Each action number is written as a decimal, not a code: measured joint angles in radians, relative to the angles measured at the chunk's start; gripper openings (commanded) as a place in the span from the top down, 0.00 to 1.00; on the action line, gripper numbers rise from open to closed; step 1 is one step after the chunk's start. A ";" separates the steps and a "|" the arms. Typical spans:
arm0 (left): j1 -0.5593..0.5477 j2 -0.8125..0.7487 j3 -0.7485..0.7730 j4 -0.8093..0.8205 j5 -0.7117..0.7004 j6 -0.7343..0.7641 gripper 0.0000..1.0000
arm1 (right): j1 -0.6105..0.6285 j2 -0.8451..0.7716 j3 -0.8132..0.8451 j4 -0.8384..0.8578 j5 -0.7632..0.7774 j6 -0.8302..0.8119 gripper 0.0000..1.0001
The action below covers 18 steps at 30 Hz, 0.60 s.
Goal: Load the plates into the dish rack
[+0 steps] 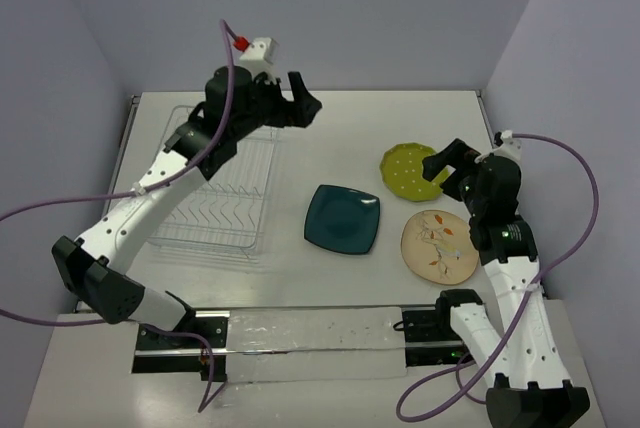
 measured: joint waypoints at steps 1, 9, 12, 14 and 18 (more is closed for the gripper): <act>-0.032 -0.010 -0.033 0.014 -0.014 -0.003 0.01 | 0.000 -0.016 -0.017 0.010 -0.017 -0.003 0.00; -0.192 0.030 -0.284 0.022 -0.102 -0.084 0.01 | 0.000 -0.101 -0.155 0.057 -0.131 -0.006 0.00; -0.237 0.092 -0.323 0.006 -0.142 -0.132 0.01 | 0.000 -0.069 -0.193 0.067 -0.218 -0.006 0.00; -0.257 0.125 -0.350 0.004 -0.145 -0.162 0.01 | 0.002 -0.022 -0.217 0.072 -0.276 -0.006 0.00; -0.263 0.172 -0.382 0.002 -0.150 -0.208 0.01 | 0.038 0.055 -0.276 0.088 -0.325 -0.004 0.00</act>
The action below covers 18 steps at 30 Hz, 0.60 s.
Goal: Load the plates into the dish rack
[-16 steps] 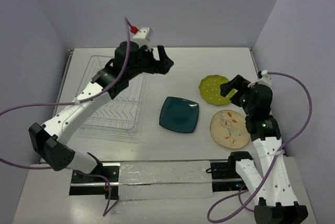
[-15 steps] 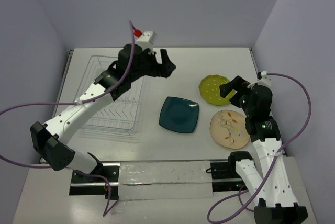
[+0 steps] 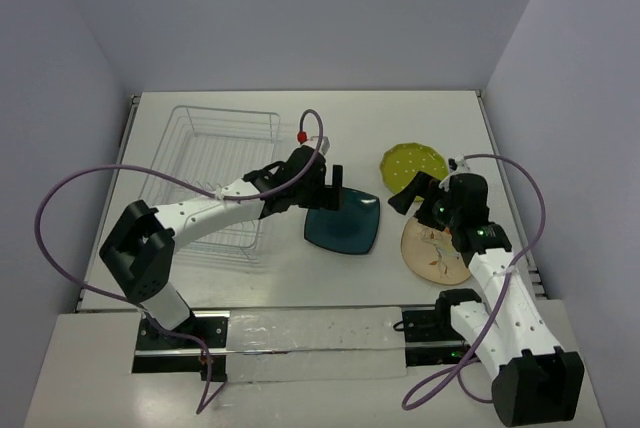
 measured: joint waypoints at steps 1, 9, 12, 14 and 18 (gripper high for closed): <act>0.001 0.011 -0.002 0.001 -0.004 -0.010 0.01 | 0.018 0.005 -0.014 -0.001 0.004 0.002 0.00; 0.007 0.136 -0.003 0.005 -0.035 -0.064 0.01 | 0.171 0.123 -0.044 0.098 0.045 0.039 0.02; 0.021 0.165 -0.006 0.005 -0.043 -0.074 0.01 | 0.201 0.239 -0.061 0.157 0.050 0.063 0.05; 0.044 0.166 -0.033 0.022 -0.039 -0.080 0.01 | 0.218 0.312 -0.068 0.185 0.049 0.078 0.07; 0.101 0.163 -0.111 0.076 0.001 -0.090 0.01 | 0.242 0.422 -0.071 0.235 0.049 0.104 0.12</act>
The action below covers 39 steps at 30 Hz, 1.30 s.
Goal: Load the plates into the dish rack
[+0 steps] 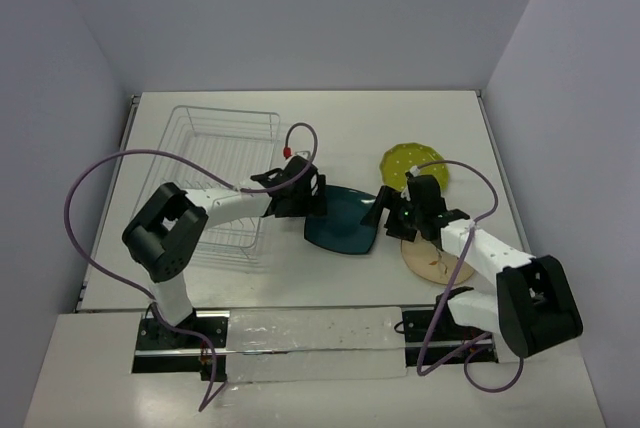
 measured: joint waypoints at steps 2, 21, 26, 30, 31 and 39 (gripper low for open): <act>0.011 -0.016 -0.023 0.044 0.025 -0.003 0.01 | 0.005 0.029 0.000 0.024 0.005 0.013 0.17; 0.039 -0.026 -0.148 0.337 0.234 -0.008 0.04 | -0.002 0.249 0.053 0.157 0.042 0.070 1.00; 0.054 -0.039 -0.195 0.411 0.248 -0.010 0.10 | -0.010 0.297 0.069 0.183 0.028 0.084 1.00; 0.061 -0.062 -0.246 0.469 0.263 -0.018 0.14 | -0.015 0.314 0.075 0.202 0.018 0.084 1.00; 0.062 -0.067 -0.257 0.481 0.267 -0.020 0.15 | -0.016 0.317 0.075 0.205 0.017 0.084 1.00; 0.078 -0.078 -0.303 0.553 0.315 -0.051 0.19 | -0.037 0.328 0.056 0.270 -0.025 0.063 1.00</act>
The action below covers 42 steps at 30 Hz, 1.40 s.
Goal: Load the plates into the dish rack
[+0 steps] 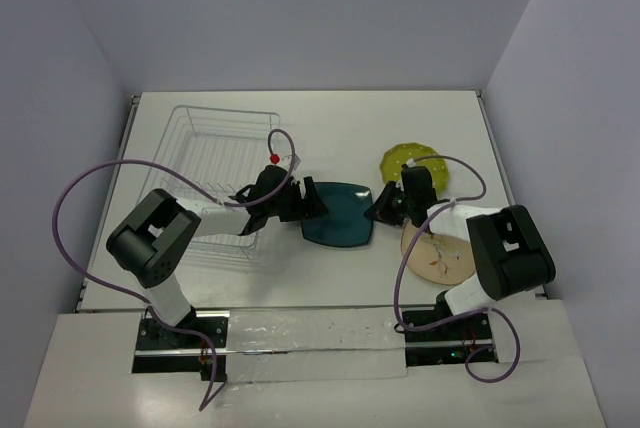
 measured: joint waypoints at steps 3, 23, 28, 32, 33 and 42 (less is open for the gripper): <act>0.001 0.000 -0.001 0.003 0.031 -0.006 0.24 | -0.012 0.002 -0.017 0.042 -0.025 -0.009 1.00; -0.079 0.004 0.177 -0.069 0.177 0.008 0.75 | -0.040 0.007 -0.074 0.204 -0.061 -0.015 1.00; -0.081 0.007 0.202 -0.116 0.135 0.028 1.00 | -0.040 -0.003 -0.078 0.193 -0.059 -0.038 1.00; -0.095 0.007 0.231 -0.163 0.106 0.044 1.00 | -0.035 -0.018 -0.080 0.171 -0.057 -0.052 1.00; -0.101 0.007 0.241 -0.180 0.093 0.047 1.00 | -0.032 -0.025 -0.080 0.160 -0.056 -0.056 1.00; -0.205 0.017 0.397 -0.397 -0.154 0.123 1.00 | -0.006 -0.111 -0.089 0.024 -0.046 -0.092 0.98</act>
